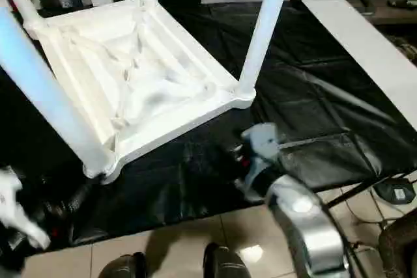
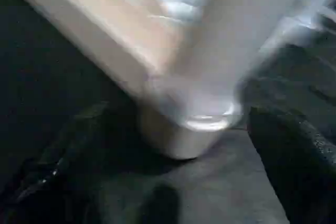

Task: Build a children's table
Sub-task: Rotate leg to tighten, then flip table

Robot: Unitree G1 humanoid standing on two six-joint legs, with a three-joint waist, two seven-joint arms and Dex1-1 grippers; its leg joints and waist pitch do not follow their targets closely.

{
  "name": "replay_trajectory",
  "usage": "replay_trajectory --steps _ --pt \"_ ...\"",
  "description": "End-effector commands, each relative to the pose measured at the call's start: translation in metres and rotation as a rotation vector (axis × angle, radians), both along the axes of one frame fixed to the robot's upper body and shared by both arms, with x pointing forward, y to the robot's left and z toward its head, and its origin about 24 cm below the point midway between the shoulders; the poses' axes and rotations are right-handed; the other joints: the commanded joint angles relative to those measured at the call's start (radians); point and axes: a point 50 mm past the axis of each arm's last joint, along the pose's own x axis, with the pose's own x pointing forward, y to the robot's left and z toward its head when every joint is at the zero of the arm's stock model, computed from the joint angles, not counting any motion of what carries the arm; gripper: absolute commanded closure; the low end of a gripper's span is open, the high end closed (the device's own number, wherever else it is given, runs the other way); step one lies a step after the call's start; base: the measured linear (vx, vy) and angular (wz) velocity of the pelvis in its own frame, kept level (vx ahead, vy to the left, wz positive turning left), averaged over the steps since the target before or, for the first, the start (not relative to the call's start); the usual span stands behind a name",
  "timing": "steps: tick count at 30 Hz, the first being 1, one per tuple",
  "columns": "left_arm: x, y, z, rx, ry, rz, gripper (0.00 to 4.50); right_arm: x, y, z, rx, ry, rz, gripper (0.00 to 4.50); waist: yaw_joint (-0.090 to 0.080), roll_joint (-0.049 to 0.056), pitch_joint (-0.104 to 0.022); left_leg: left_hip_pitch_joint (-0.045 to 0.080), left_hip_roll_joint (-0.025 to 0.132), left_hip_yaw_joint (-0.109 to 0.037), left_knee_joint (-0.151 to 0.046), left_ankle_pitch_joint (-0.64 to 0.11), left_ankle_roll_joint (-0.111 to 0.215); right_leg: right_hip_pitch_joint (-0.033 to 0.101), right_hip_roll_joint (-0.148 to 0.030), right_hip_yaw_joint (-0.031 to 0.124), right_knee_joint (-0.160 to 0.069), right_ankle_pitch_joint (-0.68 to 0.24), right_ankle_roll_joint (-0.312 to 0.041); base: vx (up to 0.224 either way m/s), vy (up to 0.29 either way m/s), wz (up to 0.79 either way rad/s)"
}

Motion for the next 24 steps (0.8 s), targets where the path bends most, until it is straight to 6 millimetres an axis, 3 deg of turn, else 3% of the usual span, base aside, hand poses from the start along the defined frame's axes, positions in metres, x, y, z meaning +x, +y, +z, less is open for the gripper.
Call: replay_trajectory --steps 1,2,3,4,5,6,7,8,9,10,11,12,13,14,15,16,17,19,20,21,22,23,24 --pt "-0.004 -0.003 0.009 0.038 -0.063 0.039 0.06 -0.001 0.002 0.002 -0.019 -0.024 0.013 0.0 -0.003 0.044 -0.044 -0.012 0.123 -0.136 -0.159 -0.656 0.009 0.073 -0.028 0.018 -0.001 -0.403 -0.081 -0.002 -0.048 0.56" --pt "-0.004 -0.003 0.008 0.037 -0.064 0.052 0.06 -0.002 0.002 0.002 -0.02 -0.023 0.012 0.0 -0.003 0.044 -0.044 -0.012 0.123 -0.136 -0.159 -0.656 0.009 0.073 -0.028 0.018 -0.001 -0.403 -0.081 -0.007 -0.088 0.58" --pt "-0.005 -0.004 0.007 0.038 -0.061 0.073 0.06 -0.002 0.002 0.001 -0.023 -0.016 0.01 0.0 0.006 0.045 -0.033 -0.007 0.128 -0.175 -0.188 -0.777 0.021 0.064 -0.01 0.045 0.087 -0.297 -0.119 -0.007 -0.088 0.58" --pt "-0.005 -0.006 0.006 0.026 -0.07 0.08 0.06 -0.002 0.001 0.0 -0.023 -0.009 0.004 0.0 0.022 0.026 -0.031 -0.027 0.079 -0.151 -0.168 -0.728 0.038 0.063 -0.023 0.082 0.069 -0.341 -0.148 -0.007 -0.136 0.74" --pt "-0.005 -0.006 0.006 0.026 -0.07 0.08 0.06 -0.002 0.001 0.0 -0.023 -0.009 0.004 0.0 0.022 0.026 -0.031 -0.027 0.079 -0.151 -0.168 -0.728 0.038 0.063 -0.023 0.082 0.069 -0.341 -0.148 0.016 -0.161 0.93" --pt "-0.005 -0.008 0.005 0.018 -0.081 0.089 0.06 -0.003 0.001 -0.001 -0.024 -0.004 0.0 0.0 0.033 -0.016 0.006 0.125 -0.084 -0.041 0.19 -0.235 -0.001 -0.122 -0.178 0.057 -0.242 -1.176 -0.072 0.016 -0.161 0.93" --pt "-0.004 -0.01 0.006 0.027 -0.099 0.091 0.06 -0.003 -0.002 -0.002 -0.013 0.002 -0.027 0.0 -0.001 -0.029 -0.004 0.056 -0.083 -0.049 0.197 -0.133 0.001 -0.068 -0.176 0.051 -0.211 -1.237 -0.043 0.014 -0.127 0.67" --pt "-0.004 -0.01 0.006 0.027 -0.099 0.091 0.06 -0.003 -0.002 -0.002 -0.013 0.002 -0.027 0.0 0.025 -0.032 -0.023 0.038 -0.08 -0.029 0.139 -0.176 0.03 0.029 -0.141 0.141 -0.167 -1.173 0.042 0.052 -0.062 0.2" --pt "0.0 -0.013 0.008 0.054 -0.119 0.077 0.06 -0.002 -0.004 -0.003 -0.017 -0.001 -0.046 0.0 0.056 -0.04 -0.033 0.031 -0.037 -0.046 0.072 -0.192 0.066 0.091 -0.165 0.192 -0.123 -0.994 0.023 0.052 -0.062 0.2" --pt "0.0 -0.013 0.008 0.054 -0.119 0.077 0.06 -0.002 -0.004 -0.003 -0.017 -0.001 -0.046 0.0 0.072 -0.023 -0.043 0.085 -0.013 -0.039 0.043 -0.197 0.083 0.07 -0.161 0.196 -0.124 -0.888 -0.02 0.02 -0.068 0.37" --pt "0.004 -0.016 0.008 0.075 -0.125 0.064 0.06 -0.002 -0.007 -0.004 -0.014 -0.005 -0.077 0.0 0.055 -0.02 -0.041 0.109 0.006 -0.031 -0.02 -0.192 0.133 0.061 -0.088 0.149 -0.092 -0.674 -0.091 -0.075 -0.087 0.47" --pt "0.006 -0.017 0.007 0.093 -0.12 0.055 0.06 -0.002 -0.008 -0.005 -0.016 -0.008 -0.093 0.0 0.041 -0.009 -0.04 0.129 0.044 -0.017 -0.044 -0.231 0.159 0.036 -0.065 0.117 -0.08 -0.502 -0.167 -0.075 -0.087 0.47" --pt "0.008 -0.018 0.007 0.107 -0.114 0.045 0.06 -0.002 -0.009 -0.005 -0.018 -0.011 -0.106 0.0 0.031 -0.005 -0.041 0.121 0.059 -0.022 -0.056 -0.269 0.167 0.045 -0.065 0.11 -0.068 -0.459 -0.185 -0.055 -0.029 0.19" --pt "0.01 -0.019 0.006 0.122 -0.11 0.043 0.06 -0.002 -0.009 -0.006 -0.017 -0.012 -0.117 0.0 0.022 0.0 -0.036 0.095 0.077 -0.027 -0.067 -0.349 0.14 0.056 -0.073 0.107 -0.059 -0.456 -0.181 0.0 0.0 0.0" --pt "0.011 -0.019 0.006 0.127 -0.109 0.043 0.06 -0.002 -0.009 -0.006 -0.018 -0.013 -0.119 0.0 0.018 -0.001 -0.043 0.097 0.082 -0.033 -0.064 -0.419 0.081 0.059 -0.079 0.11 -0.066 -0.504 -0.141 0.0 0.0 0.0" --pt "0.013 -0.019 0.006 0.135 -0.108 0.044 0.06 -0.002 -0.01 -0.006 -0.018 -0.014 -0.125 0.0 0.018 -0.001 -0.045 0.096 0.077 -0.032 -0.062 -0.426 0.06 0.059 -0.085 0.114 -0.068 -0.511 -0.127 0.0 0.0 0.0" --pt "0.019 -0.019 0.005 0.145 -0.108 0.048 0.06 -0.002 -0.009 -0.006 -0.018 -0.018 -0.14 0.0 0.016 -0.007 -0.05 0.086 0.071 -0.032 -0.062 -0.403 0.045 0.063 -0.091 0.119 -0.07 -0.519 -0.107 0.0 0.0 0.0" --pt "0.026 -0.019 0.005 0.139 -0.111 0.038 0.06 -0.003 -0.008 -0.006 -0.01 -0.023 -0.152 0.0 0.02 -0.007 -0.055 0.089 0.063 -0.028 -0.058 -0.364 0.046 0.058 -0.095 0.123 -0.075 -0.53 -0.084 0.0 0.0 0.0" --pt "0.028 -0.02 0.005 0.146 -0.11 0.033 0.06 -0.003 -0.008 -0.006 0.0 -0.025 -0.154 0.0 0.019 -0.009 -0.054 0.085 0.062 -0.028 -0.059 -0.353 0.048 0.059 -0.095 0.123 -0.075 -0.525 -0.086 0.0 0.0 0.0" --pt "0.031 -0.021 0.005 0.14 -0.115 0.02 0.06 -0.003 -0.007 -0.005 0.005 -0.025 -0.154 0.0 0.019 -0.007 -0.062 0.069 0.064 -0.032 -0.06 -0.311 0.053 0.07 -0.098 0.121 -0.068 -0.486 -0.086 0.0 0.0 0.0" --pt "0.034 -0.026 0.007 0.12 -0.13 -0.02 0.06 -0.003 -0.005 -0.005 0.012 -0.026 -0.144 0.0 0.018 -0.011 -0.061 0.07 0.066 -0.031 -0.06 -0.302 0.054 0.066 -0.097 0.122 -0.067 -0.47 -0.089 0.0 0.0 0.0" --pt "0.034 -0.026 0.007 0.12 -0.13 -0.02 0.06 -0.003 -0.005 -0.005 0.012 -0.026 -0.144 0.0 0.019 -0.008 -0.062 0.072 0.066 -0.03 -0.06 -0.297 0.055 0.064 -0.096 0.123 -0.065 -0.453 -0.094 0.0 0.0 0.0" --pt "0.039 -0.035 0.012 0.075 -0.155 -0.092 0.06 -0.004 -0.002 -0.005 0.018 -0.025 -0.125 0.0 0.016 -0.013 -0.069 0.067 0.068 -0.029 -0.059 -0.267 0.059 0.068 -0.094 0.124 -0.056 -0.385 -0.116 0.0 0.0 0.0"
